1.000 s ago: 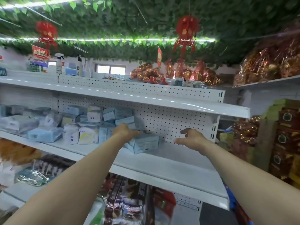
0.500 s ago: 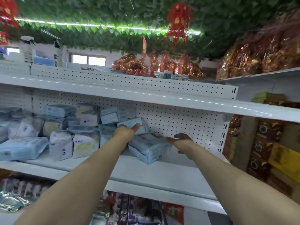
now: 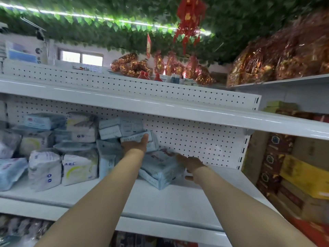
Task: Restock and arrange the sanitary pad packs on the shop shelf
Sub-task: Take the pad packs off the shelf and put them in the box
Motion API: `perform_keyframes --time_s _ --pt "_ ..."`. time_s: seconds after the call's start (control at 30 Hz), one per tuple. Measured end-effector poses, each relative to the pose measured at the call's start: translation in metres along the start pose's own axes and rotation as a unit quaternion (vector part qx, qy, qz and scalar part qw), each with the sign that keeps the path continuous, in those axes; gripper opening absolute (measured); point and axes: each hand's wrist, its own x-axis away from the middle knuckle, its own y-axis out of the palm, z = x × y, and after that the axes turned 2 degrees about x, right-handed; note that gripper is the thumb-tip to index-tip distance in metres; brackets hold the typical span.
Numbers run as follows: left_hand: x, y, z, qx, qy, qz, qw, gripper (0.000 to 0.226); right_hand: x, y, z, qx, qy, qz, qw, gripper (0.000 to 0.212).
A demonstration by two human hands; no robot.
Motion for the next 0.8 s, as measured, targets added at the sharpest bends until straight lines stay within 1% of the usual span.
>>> perform_keyframes --time_s 0.2,0.33,0.37,0.43,0.5,0.57,0.63,0.7,0.73,0.8 --pt "0.003 0.013 -0.002 0.024 -0.029 0.006 0.999 0.101 -0.013 -0.001 0.003 -0.014 0.032 -0.017 0.999 0.077" --pt "0.012 0.018 -0.002 0.041 -0.048 0.02 0.998 0.102 -0.017 -0.005 0.007 -0.013 0.051 -0.029 0.998 0.077" --pt "0.013 0.018 -0.002 0.047 -0.05 0.026 0.997 0.103 -0.018 -0.006 0.009 -0.021 0.053 -0.032 0.998 0.078" --pt "0.011 0.019 -0.005 0.048 -0.05 0.034 0.997 0.107 -0.017 -0.011 0.008 -0.052 0.06 -0.042 0.996 0.087" --pt "0.01 0.019 -0.008 0.05 -0.052 0.044 0.996 0.11 -0.017 -0.016 0.007 -0.105 0.071 -0.067 0.99 0.095" --pt "0.011 0.02 -0.008 0.055 -0.047 0.049 0.996 0.109 -0.012 -0.022 0.004 -0.159 0.074 -0.083 0.981 0.083" --pt "0.012 0.021 -0.008 0.055 -0.036 0.048 0.997 0.106 -0.009 -0.027 0.002 -0.171 0.079 -0.088 0.978 0.074" --pt "0.013 0.021 -0.009 0.045 -0.028 0.039 0.998 0.102 -0.007 -0.026 0.0 -0.169 0.096 -0.103 0.976 0.081" --pt "0.012 0.02 -0.009 0.041 -0.027 0.037 0.998 0.102 -0.003 -0.024 -0.001 -0.166 0.109 -0.117 0.973 0.087" --pt "0.008 0.017 -0.01 0.042 -0.026 0.03 0.998 0.104 0.002 -0.021 -0.003 -0.151 0.131 -0.135 0.97 0.092"
